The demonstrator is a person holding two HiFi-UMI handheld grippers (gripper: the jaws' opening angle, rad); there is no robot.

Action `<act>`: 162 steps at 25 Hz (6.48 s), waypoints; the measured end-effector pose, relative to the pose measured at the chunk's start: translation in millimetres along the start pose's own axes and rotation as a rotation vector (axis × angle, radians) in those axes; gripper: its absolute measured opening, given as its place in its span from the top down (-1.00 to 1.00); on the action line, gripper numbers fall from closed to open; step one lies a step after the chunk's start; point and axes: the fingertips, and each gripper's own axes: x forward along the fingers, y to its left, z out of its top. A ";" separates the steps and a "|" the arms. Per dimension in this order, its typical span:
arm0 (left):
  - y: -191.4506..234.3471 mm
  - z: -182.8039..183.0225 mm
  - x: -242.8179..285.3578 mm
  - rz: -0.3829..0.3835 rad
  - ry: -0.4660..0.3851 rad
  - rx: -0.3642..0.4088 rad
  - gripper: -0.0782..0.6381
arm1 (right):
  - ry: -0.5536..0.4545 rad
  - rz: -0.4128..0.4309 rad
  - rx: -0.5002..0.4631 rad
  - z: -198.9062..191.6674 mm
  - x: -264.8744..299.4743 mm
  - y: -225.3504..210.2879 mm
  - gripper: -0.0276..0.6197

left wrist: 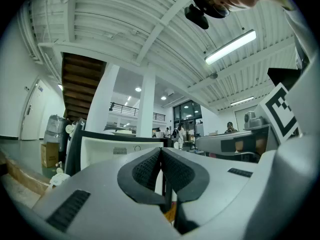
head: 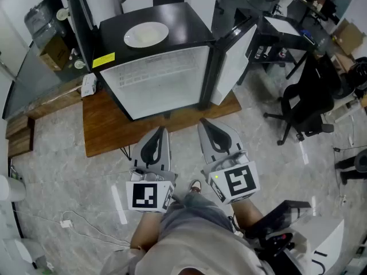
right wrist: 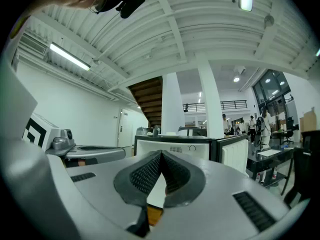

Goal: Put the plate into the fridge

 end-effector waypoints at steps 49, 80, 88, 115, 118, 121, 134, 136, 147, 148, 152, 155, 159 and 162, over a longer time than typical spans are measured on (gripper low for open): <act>300.4 82.4 340.4 -0.542 0.460 0.146 0.71 | 0.024 0.235 -0.012 57.7 357.0 -92.9 0.85; 353.1 -2.6 395.6 -0.920 0.766 0.388 0.71 | 0.605 0.180 0.430 9.3 420.9 -94.6 0.51; 364.9 -6.6 410.6 -0.980 0.811 0.461 0.71 | 0.582 0.165 0.427 17.4 435.3 -91.2 0.50; 327.8 -8.1 403.1 -0.970 0.686 0.510 0.72 | 0.334 0.386 1.089 28.8 411.5 -74.3 0.70; 328.5 -5.7 401.4 -0.957 0.674 0.508 0.73 | 0.321 0.400 1.112 28.7 413.4 -68.4 0.70; 326.7 -3.8 399.5 -0.948 0.674 0.503 0.73 | 0.308 0.422 1.183 26.7 411.9 -63.1 0.70; 334.7 10.6 415.8 -0.847 0.577 0.532 0.73 | 0.267 0.393 1.204 24.6 411.4 -67.5 0.84; 333.6 6.9 417.2 -0.813 0.564 0.599 0.73 | 0.256 0.393 1.226 20.4 409.6 -68.7 0.84; 346.1 54.6 411.8 -0.565 0.319 0.646 0.73 | 0.178 0.389 1.336 6.3 401.4 -75.3 0.84; 344.0 61.2 406.1 -0.543 0.279 0.636 0.73 | 0.175 0.387 1.333 5.8 400.7 -75.4 0.84; 330.9 75.5 385.3 -0.474 0.166 0.590 0.73 | 0.175 0.385 1.295 8.5 399.5 -75.6 0.84; 320.8 76.2 374.4 -0.436 0.149 0.585 0.73 | 0.197 0.393 1.265 12.7 401.6 -72.1 0.84; 290.6 73.0 355.3 -0.384 0.148 0.586 0.73 | 0.237 0.414 1.222 12.0 392.3 -70.5 0.84; 249.4 71.4 333.9 -0.337 0.145 0.582 0.73 | 0.257 0.456 1.190 11.5 364.9 -69.0 0.84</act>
